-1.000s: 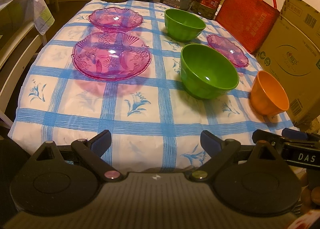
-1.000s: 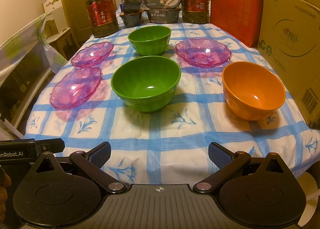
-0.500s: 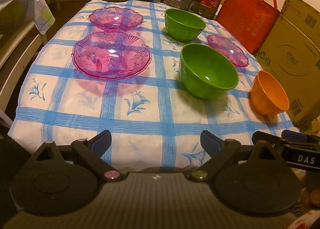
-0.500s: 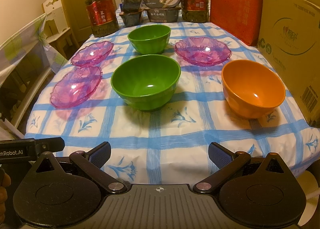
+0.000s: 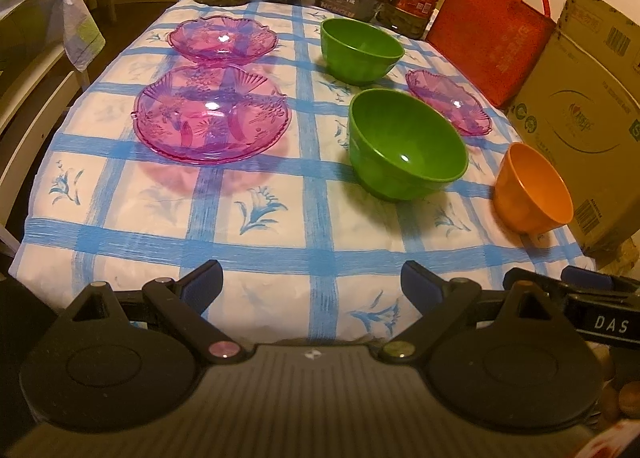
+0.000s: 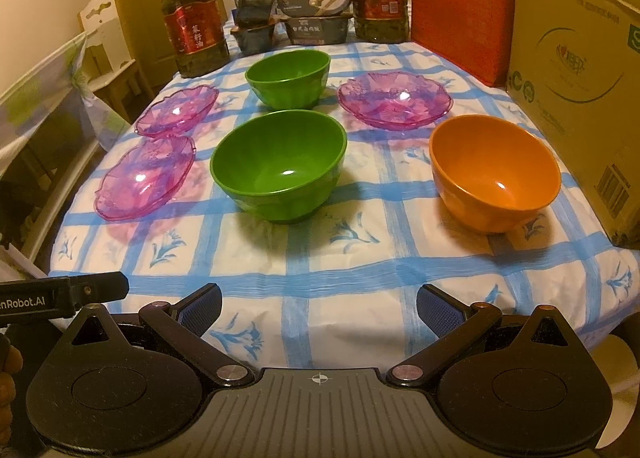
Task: Organize plates and bowls
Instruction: 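Move both tools toward the pink plate beside the orange bowl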
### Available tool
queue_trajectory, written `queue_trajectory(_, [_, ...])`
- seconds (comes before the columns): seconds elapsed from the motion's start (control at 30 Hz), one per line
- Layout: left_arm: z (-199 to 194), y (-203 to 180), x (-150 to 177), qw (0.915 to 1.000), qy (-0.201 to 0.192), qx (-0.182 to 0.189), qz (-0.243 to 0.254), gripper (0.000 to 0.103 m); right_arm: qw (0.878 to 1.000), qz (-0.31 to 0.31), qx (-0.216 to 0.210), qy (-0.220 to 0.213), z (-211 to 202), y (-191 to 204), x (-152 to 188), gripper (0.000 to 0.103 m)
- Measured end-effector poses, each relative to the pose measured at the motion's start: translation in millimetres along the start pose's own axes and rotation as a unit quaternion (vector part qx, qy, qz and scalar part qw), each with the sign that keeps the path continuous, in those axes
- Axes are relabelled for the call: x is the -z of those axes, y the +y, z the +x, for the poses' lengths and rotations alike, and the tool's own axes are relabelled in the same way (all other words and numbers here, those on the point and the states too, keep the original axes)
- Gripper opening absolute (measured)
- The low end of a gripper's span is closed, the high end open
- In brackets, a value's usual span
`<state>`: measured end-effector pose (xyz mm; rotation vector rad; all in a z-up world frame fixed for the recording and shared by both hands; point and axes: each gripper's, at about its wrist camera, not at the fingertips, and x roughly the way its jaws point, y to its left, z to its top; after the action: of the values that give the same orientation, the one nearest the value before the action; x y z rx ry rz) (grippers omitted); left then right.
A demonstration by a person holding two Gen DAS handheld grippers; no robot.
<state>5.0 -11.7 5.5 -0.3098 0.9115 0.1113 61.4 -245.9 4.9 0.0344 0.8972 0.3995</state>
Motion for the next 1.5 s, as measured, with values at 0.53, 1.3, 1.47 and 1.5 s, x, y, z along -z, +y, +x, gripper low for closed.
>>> queue_trajectory(0.53, [5.5,0.9,-16.9,0.9996,-0.014,0.007,-0.022,0.095,1.000,0.016,-0.002,-0.007,0.0,-16.0,-9.8,0.103])
queue_trajectory(1.3, [44.0,-46.9,-110.3,0.9974,-0.036,0.058,0.019,0.095,0.998,0.040,-0.002,-0.050,12.1,-70.3,-82.8,0.103])
queue_trajectory(1.47, [68.6,-76.0,-152.6,0.9949,-0.040,0.084,0.040,0.095,0.997,0.046,0.002,-0.063,23.7,-100.4,-122.3,0.103])
queue_trajectory(1.5, [75.5,-82.8,-161.7,0.9942,-0.040,0.089,0.046,0.095,0.997,0.047,0.004,-0.064,27.2,-105.7,-128.8,0.102])
